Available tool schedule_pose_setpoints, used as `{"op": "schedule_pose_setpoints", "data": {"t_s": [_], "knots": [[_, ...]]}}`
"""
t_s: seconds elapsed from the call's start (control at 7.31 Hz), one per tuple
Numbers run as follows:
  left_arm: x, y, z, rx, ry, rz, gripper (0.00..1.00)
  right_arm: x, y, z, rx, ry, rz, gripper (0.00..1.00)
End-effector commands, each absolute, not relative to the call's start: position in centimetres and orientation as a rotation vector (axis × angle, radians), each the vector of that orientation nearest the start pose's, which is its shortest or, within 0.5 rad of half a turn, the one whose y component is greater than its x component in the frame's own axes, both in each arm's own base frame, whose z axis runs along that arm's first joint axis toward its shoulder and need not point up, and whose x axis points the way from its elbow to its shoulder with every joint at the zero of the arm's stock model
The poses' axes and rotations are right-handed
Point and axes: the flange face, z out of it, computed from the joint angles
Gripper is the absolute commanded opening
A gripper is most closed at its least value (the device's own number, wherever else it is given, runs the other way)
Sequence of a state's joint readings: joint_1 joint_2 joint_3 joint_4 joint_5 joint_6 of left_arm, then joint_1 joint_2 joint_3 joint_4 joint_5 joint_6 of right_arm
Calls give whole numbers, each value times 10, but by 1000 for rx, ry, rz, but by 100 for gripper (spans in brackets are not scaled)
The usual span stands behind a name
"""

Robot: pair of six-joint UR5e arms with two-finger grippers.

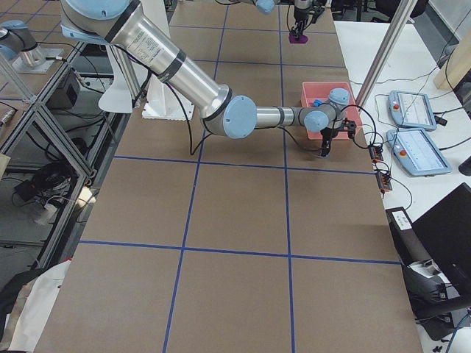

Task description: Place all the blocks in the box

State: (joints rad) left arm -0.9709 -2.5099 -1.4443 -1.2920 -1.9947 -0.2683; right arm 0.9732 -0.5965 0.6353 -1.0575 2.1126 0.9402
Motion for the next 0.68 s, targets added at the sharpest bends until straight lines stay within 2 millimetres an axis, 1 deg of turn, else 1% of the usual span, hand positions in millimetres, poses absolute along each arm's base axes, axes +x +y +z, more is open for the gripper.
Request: {"op": "schedule_pose_setpoints", "data": {"t_s": [0.0, 0.14, 0.27, 0.41, 0.55], "knots": [[398, -727, 147, 371, 775, 198, 0, -407, -780, 393, 43, -770, 194, 0], [432, -741, 140, 387, 839, 138, 0, -374, -801, 366, 60, -806, 221, 0], [458, -747, 136, 393, 897, 75, 0, -347, -816, 339, 69, -853, 233, 0], [493, -738, 148, 437, 895, 55, 6, -341, -818, 301, 86, -894, 239, 0], [509, -731, 151, 454, 898, 52, 36, -352, -817, 266, 69, -921, 295, 0]]}}
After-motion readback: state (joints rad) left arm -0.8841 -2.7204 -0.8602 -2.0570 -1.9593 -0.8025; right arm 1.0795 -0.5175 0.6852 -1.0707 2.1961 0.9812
